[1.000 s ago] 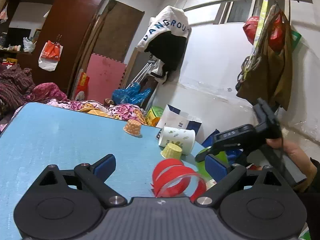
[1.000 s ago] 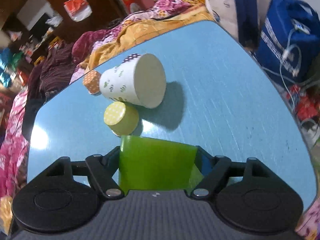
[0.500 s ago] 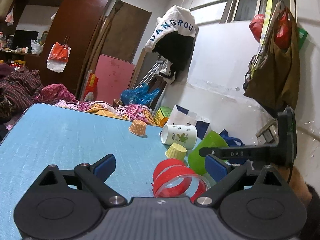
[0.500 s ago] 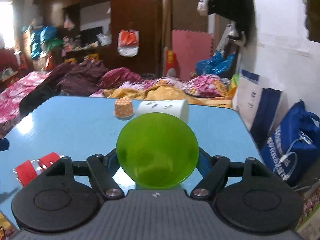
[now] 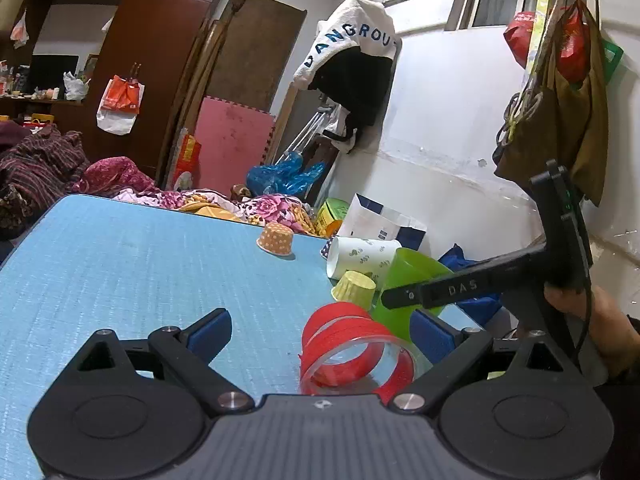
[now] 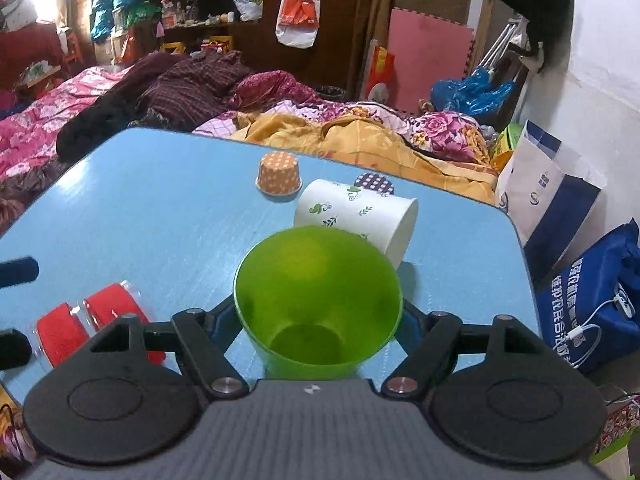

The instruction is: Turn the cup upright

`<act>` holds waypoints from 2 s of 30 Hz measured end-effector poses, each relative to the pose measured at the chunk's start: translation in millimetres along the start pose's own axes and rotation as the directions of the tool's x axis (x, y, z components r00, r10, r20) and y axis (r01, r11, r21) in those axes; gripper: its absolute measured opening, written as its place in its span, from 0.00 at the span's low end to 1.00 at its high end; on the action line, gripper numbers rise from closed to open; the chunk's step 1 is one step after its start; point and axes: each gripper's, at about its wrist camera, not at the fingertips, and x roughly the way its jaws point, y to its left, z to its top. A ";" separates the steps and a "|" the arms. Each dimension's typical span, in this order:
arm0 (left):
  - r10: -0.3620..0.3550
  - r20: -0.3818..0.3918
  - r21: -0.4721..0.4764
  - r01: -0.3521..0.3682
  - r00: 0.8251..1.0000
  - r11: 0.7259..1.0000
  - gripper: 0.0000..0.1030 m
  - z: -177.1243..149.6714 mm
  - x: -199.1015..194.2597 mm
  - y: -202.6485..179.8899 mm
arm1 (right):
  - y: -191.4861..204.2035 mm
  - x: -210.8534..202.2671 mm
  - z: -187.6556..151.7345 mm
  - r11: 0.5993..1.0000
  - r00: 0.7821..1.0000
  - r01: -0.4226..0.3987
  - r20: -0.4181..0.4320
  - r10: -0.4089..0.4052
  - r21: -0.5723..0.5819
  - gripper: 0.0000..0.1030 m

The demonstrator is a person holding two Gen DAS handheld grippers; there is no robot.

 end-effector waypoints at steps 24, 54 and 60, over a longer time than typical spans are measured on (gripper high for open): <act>0.113 0.037 0.042 -0.115 0.993 0.992 0.95 3.0 -7.5 -20.6 | -33.4 -48.8 -6.7 0.994 0.983 -0.082 0.170 0.069 0.069 0.99; 0.365 -0.017 0.263 -0.348 0.931 0.900 0.96 -17.3 -30.3 -138.4 | -36.7 -136.9 -120.9 0.988 0.926 -0.107 0.373 0.059 0.110 0.99; 0.369 -0.020 0.271 -0.350 0.929 0.897 0.96 -20.8 -30.1 -141.2 | -34.6 -138.2 -127.9 0.989 0.927 -0.106 0.371 0.059 0.108 0.99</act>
